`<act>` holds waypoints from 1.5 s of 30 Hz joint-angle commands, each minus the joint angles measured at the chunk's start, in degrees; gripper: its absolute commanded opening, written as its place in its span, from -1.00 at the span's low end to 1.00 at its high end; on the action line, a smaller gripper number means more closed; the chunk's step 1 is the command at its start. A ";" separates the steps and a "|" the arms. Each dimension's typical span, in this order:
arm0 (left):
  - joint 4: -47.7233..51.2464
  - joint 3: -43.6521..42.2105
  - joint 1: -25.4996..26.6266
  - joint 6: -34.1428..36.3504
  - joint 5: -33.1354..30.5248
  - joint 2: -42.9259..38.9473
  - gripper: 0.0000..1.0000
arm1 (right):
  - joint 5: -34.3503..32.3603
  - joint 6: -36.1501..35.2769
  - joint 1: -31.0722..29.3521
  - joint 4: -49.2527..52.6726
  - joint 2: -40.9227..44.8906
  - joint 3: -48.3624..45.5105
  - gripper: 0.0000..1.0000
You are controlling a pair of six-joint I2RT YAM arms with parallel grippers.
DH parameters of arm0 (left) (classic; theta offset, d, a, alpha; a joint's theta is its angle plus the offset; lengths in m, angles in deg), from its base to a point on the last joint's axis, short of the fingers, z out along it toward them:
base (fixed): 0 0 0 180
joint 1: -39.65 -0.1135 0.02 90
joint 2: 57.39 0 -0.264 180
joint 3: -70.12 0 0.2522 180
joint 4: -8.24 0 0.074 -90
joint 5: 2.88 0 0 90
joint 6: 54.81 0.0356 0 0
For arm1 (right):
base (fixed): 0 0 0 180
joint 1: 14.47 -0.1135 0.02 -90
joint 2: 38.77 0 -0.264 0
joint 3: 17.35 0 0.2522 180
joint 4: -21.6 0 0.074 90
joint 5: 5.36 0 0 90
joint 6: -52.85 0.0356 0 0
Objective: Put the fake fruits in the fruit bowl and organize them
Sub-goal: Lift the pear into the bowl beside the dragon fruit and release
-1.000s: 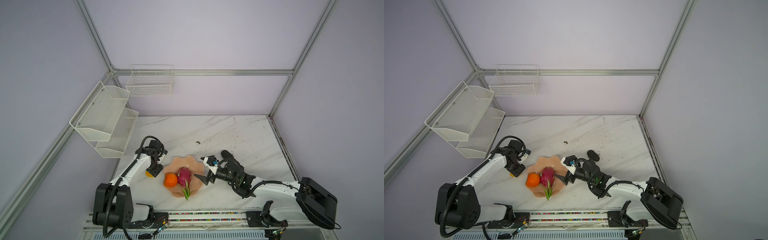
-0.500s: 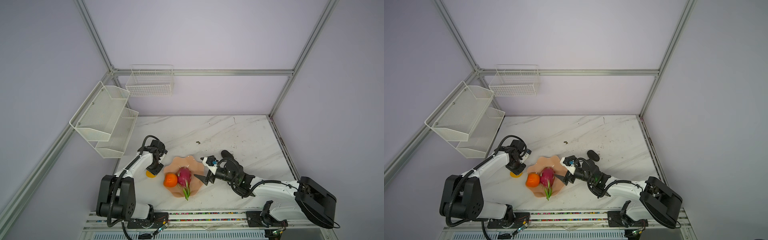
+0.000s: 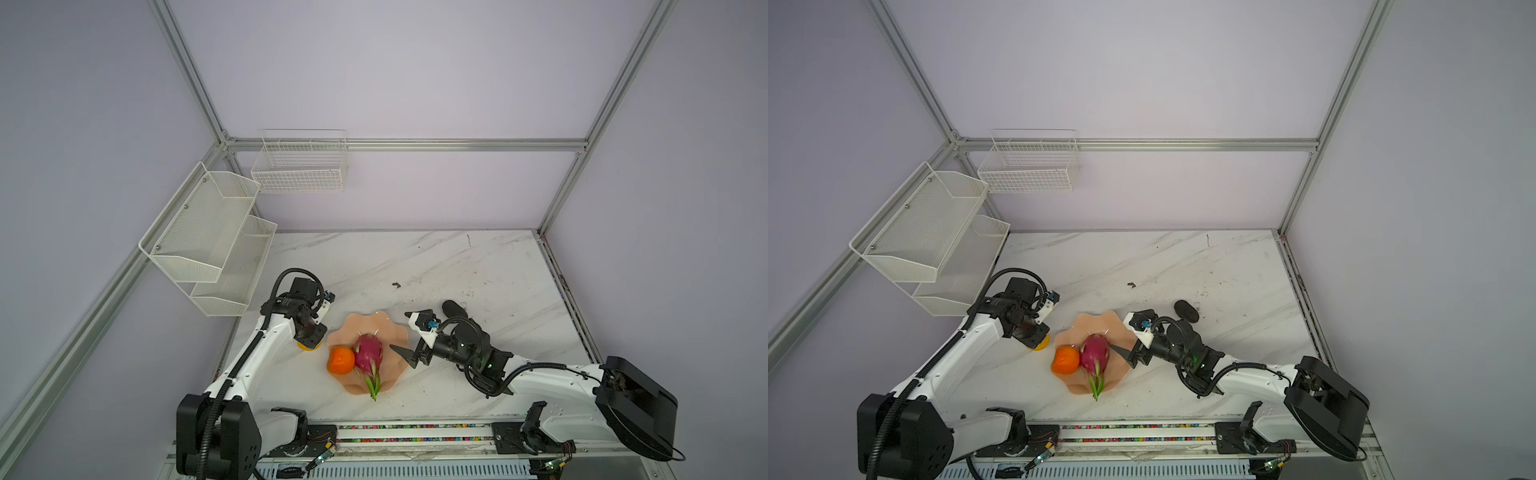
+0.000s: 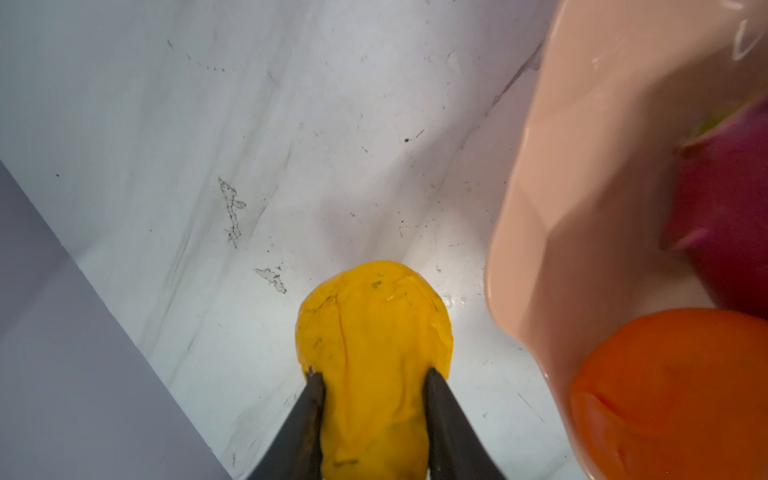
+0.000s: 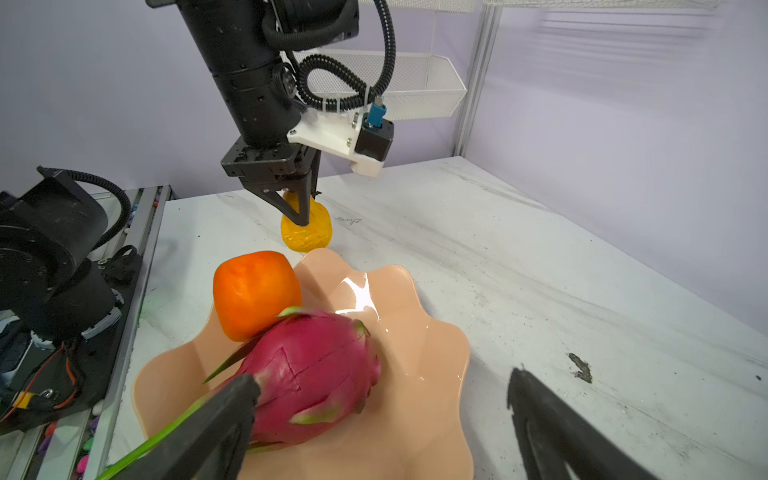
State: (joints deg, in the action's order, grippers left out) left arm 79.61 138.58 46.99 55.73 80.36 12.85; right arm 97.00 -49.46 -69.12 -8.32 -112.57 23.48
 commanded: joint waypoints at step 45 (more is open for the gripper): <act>-1.98 9.46 18.41 -4.15 5.78 10.20 -0.22 | -2.86 0.45 1.37 -3.52 1.86 -1.60 0.95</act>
State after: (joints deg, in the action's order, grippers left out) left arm 78.58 149.01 65.08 52.69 85.27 23.30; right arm 94.59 -48.78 -67.98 -9.87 -111.04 22.26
